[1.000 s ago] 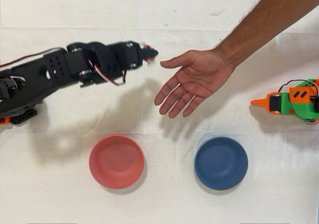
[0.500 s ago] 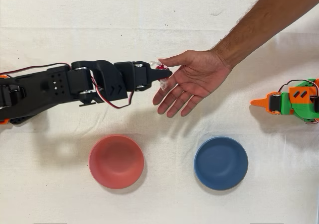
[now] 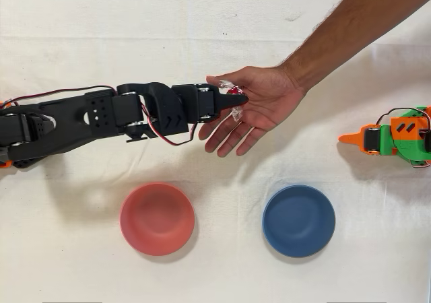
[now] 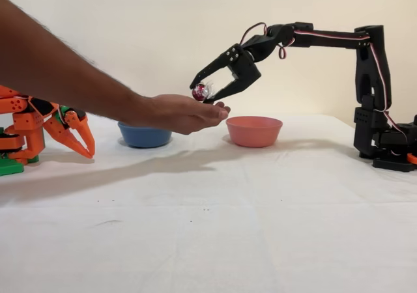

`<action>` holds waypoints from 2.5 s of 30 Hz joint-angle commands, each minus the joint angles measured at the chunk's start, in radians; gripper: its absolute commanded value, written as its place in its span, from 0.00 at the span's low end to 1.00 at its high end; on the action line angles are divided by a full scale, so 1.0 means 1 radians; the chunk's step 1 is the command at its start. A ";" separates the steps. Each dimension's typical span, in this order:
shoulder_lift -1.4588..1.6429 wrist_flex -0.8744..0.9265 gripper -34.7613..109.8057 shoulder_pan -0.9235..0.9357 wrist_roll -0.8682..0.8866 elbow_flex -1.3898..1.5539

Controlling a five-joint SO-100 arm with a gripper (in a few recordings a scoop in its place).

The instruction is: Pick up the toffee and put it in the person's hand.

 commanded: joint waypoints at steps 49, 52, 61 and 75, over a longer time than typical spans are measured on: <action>0.272 0.057 0.39 0.015 -0.038 0.138; 0.379 0.092 0.38 0.017 -0.048 0.227; 0.709 0.183 0.38 0.094 -0.067 0.528; 1.198 0.279 0.27 0.195 -0.101 0.922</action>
